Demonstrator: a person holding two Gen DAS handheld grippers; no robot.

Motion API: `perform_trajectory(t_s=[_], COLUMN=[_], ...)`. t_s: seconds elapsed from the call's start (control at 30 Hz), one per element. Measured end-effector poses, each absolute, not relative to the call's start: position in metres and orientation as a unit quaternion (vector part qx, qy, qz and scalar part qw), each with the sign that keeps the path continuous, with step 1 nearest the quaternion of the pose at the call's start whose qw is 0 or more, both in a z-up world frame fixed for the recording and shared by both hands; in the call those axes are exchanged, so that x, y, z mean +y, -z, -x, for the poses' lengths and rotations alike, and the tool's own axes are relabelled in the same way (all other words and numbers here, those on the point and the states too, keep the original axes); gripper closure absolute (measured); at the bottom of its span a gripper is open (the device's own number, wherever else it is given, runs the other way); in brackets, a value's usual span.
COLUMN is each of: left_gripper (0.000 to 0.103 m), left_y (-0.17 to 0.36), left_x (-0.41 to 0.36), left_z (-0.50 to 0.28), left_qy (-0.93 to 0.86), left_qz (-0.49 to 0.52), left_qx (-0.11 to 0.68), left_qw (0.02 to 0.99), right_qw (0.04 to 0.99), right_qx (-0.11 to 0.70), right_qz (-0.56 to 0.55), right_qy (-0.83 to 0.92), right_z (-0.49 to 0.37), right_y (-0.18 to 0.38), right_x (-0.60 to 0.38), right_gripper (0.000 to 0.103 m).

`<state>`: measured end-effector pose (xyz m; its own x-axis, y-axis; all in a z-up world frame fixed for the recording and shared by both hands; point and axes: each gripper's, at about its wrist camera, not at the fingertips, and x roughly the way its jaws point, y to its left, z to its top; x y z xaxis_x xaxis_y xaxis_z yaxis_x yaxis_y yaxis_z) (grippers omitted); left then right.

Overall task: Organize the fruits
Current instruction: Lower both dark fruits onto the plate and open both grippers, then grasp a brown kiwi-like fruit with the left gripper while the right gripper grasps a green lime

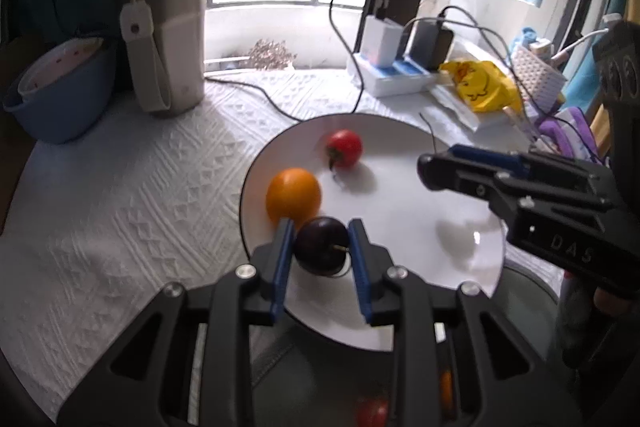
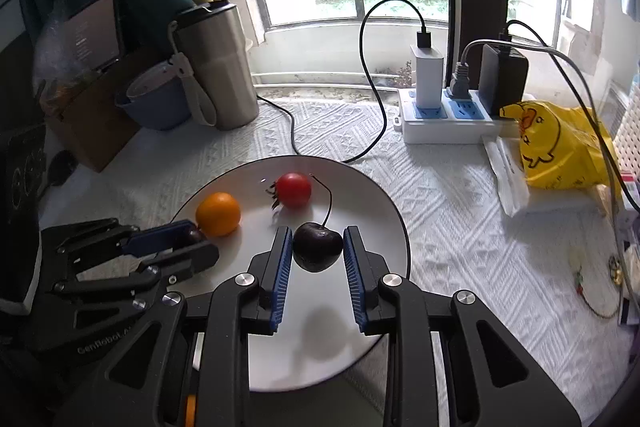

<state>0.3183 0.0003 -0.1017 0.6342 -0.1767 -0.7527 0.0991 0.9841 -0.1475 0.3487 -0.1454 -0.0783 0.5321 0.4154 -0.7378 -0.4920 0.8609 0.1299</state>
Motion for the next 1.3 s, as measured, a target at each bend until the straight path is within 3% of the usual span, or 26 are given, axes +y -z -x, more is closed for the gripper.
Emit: perform_trajectory(t_s=[0.37, 0.5, 1.3], left_gripper=[0.067, 0.067, 0.06], left_y=[0.1, 0.094, 0.043], left_x=[0.007, 0.007, 0.005], left_z=[-0.32, -0.317, -0.24], left_qy=[0.077, 0.08, 0.085], left_qz=[0.064, 0.065, 0.073], left_qx=[0.411, 0.404, 0.342], left_qw=[0.906, 0.909, 0.933], right_qw=[0.876, 0.879, 0.903], right_qx=[0.412, 0.409, 0.36], right_qz=[0.048, 0.049, 0.048], right_qy=[-0.245, -0.242, -0.232], right_z=[-0.361, -0.358, -0.27], right_y=[0.085, 0.081, 0.023], right_x=[-0.144, -0.145, -0.165], right_gripper=[0.073, 0.061, 0.061])
